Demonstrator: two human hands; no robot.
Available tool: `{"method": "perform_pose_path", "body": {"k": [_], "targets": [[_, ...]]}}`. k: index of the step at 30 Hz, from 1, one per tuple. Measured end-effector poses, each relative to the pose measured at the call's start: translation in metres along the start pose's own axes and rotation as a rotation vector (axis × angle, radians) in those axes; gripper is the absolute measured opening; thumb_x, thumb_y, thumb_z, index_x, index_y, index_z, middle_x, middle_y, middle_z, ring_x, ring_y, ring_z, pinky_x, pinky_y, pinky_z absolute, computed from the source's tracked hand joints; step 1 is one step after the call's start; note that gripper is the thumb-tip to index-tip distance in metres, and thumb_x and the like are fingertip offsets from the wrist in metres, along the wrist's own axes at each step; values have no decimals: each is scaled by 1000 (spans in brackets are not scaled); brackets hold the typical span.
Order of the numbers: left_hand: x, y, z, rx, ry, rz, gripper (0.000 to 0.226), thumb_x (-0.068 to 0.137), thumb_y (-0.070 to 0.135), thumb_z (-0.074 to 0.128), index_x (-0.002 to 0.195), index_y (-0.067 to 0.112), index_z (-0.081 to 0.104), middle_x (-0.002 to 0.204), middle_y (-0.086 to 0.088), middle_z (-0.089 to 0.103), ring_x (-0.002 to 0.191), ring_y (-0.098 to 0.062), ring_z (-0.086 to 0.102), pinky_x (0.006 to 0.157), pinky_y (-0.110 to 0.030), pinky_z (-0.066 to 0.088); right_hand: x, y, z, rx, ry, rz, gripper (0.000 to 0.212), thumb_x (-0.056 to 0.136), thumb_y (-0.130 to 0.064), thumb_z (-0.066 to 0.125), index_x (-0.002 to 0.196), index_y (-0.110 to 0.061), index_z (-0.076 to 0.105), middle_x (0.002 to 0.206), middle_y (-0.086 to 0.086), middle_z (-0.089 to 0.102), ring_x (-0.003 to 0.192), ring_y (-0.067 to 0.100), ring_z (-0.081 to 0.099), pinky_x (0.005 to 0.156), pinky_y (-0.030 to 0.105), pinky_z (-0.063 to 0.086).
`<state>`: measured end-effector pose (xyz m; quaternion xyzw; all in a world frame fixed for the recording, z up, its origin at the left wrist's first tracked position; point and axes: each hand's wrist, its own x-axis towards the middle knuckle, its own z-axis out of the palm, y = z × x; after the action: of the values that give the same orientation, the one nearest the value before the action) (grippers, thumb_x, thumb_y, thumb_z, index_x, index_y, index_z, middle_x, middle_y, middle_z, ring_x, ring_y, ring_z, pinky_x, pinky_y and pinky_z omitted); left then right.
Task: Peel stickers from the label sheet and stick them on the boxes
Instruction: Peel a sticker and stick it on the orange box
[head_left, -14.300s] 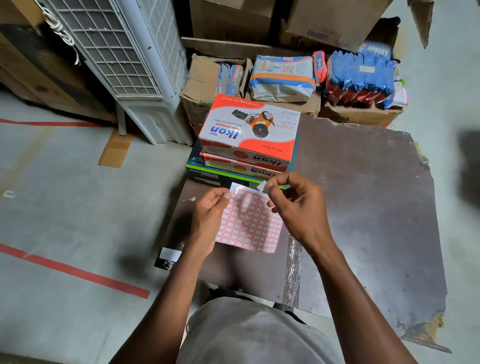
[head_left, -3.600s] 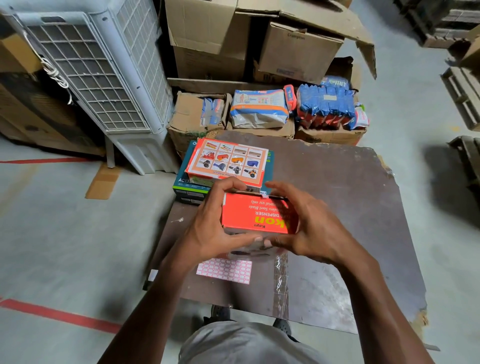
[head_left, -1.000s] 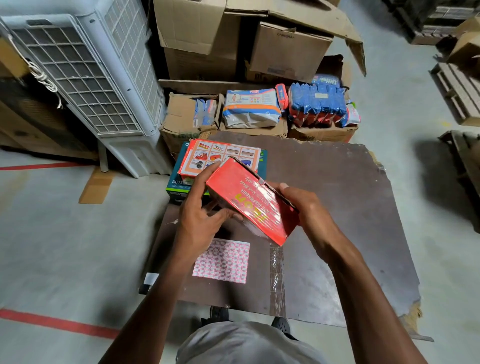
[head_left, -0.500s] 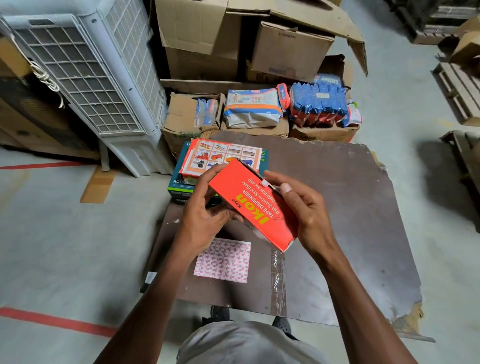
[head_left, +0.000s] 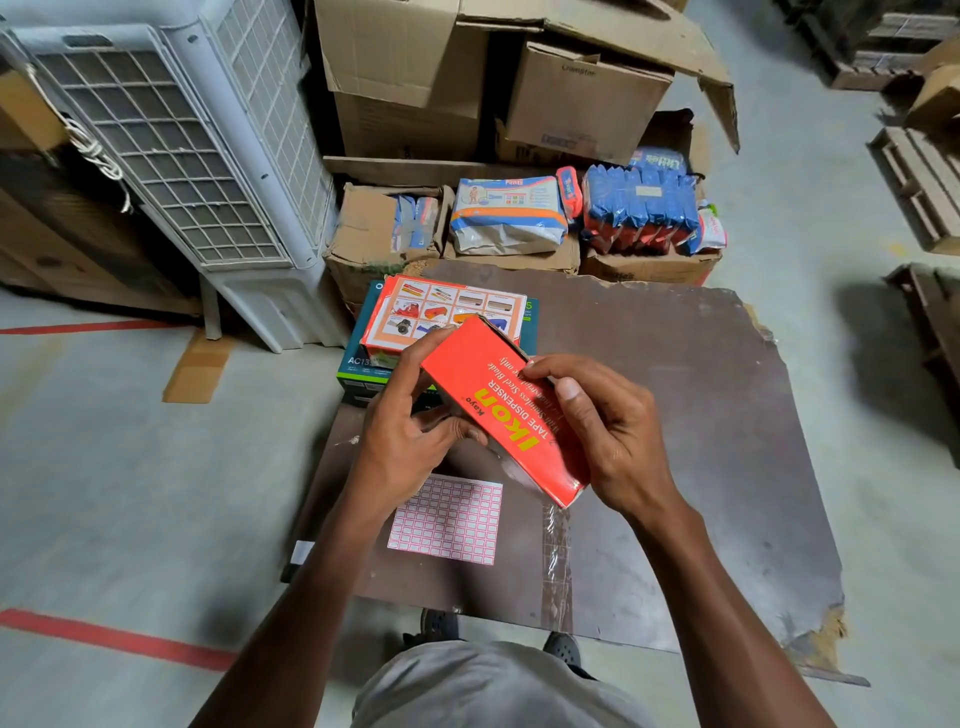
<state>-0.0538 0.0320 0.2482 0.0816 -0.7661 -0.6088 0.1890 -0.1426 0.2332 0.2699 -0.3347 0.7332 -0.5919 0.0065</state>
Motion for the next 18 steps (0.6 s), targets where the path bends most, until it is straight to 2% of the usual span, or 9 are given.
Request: {"method": "perform_pose_path", "body": {"k": [5,8,11,15,18], "targets": [[-1,-1,0,16,-2,19,82,77,26,82,139,60,40,140,4,56,132,-18,55,94,-23,55,1,2,-1,-30,-2,-25,32,105,-27,48,114,-12,74,119,-1,73,112,17,69,89,39,56],[-2,-5,1,12,0,27,82,80,21,82,142,54,40,143,-1,54,133,-22,54,94,-24,56,2,2,-2,-38,1,-29,34,105,-27,48,113,-9,75,119,0,74,112,18,69,89,38,57],[-2,-4,2,25,8,36,84,80,16,82,140,57,40,140,2,57,130,-19,57,93,-22,56,2,1,-2,-32,6,-40,34,104,-26,48,112,-7,75,119,2,74,112,18,69,90,37,56],[-1,-5,2,4,7,28,85,80,10,85,142,49,42,139,-7,57,128,-24,58,93,-26,57,-1,-2,-2,66,38,0,31,103,-29,46,123,-16,66,124,-1,72,113,18,69,87,29,55],[-2,-7,2,-2,18,30,80,79,24,85,143,49,43,140,-7,58,128,-26,58,98,-37,58,-4,0,0,-5,49,-4,34,104,-30,44,119,-13,70,119,-2,74,108,19,70,83,42,57]]}}
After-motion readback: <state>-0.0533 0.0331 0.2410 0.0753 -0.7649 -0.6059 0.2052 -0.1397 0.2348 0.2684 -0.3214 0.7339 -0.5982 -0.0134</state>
